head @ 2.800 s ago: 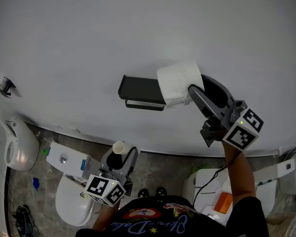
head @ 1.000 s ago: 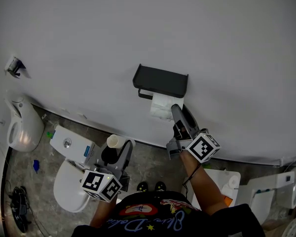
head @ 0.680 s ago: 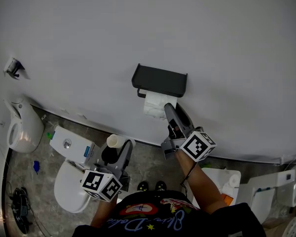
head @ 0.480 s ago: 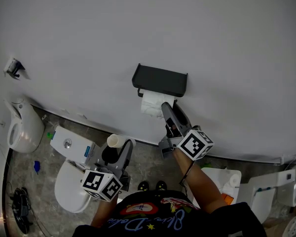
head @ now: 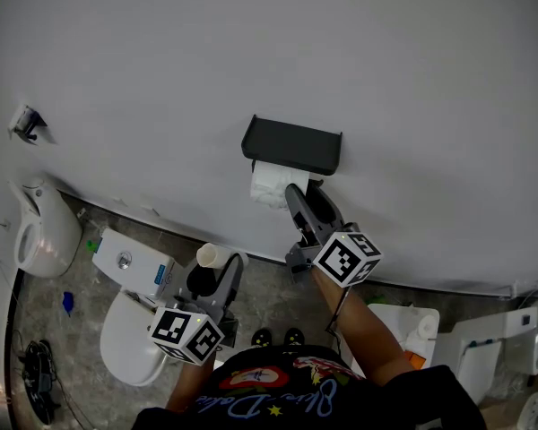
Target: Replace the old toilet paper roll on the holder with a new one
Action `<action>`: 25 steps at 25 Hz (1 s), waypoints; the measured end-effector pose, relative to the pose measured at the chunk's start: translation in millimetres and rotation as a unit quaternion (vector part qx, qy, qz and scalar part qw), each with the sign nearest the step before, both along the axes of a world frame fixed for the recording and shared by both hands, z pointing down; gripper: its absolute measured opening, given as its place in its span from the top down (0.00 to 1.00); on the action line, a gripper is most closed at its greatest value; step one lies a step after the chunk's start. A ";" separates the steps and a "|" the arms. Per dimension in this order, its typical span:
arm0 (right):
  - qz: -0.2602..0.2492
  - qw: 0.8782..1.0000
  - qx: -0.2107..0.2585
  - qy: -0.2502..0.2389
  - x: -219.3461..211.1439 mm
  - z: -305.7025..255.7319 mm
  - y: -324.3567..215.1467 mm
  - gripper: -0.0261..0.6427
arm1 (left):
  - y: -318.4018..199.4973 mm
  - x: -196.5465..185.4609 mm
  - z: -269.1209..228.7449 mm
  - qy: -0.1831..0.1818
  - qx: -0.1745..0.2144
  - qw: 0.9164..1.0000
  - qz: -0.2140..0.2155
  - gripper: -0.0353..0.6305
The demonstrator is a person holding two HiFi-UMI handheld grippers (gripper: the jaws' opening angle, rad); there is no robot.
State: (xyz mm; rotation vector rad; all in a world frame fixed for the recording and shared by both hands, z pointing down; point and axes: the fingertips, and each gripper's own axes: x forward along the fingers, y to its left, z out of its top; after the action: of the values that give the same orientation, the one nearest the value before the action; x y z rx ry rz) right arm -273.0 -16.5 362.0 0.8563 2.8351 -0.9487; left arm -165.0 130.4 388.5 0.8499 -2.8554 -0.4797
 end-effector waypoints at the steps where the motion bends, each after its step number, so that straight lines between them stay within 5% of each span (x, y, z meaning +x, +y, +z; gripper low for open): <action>1: -0.001 1.000 0.016 -0.003 1.3 1.3 1.0 0.69 | -0.9 0.1 0.8 0.002 0.000 1.000 0.001 0.66; 13: 0.027 0.995 0.095 -0.021 31.5 -9.4 -16.5 0.69 | -13.7 -2.4 3.8 0.003 0.000 1.000 0.020 0.66; 16: 0.039 0.992 0.116 -0.023 38.2 -7.1 -25.9 0.91 | -16.7 -3.8 4.6 0.005 0.000 1.000 0.025 0.66; 25: 0.049 0.984 0.166 -0.029 46.7 -3.4 -31.9 0.94 | -24.9 -5.8 6.3 0.007 -0.001 0.999 0.034 0.66</action>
State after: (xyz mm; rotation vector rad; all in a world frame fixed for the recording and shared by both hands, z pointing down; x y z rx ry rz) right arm -226.2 -48.4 358.6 0.7410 2.9986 -0.4361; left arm -170.7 105.5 394.8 0.9363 -2.8026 -0.4737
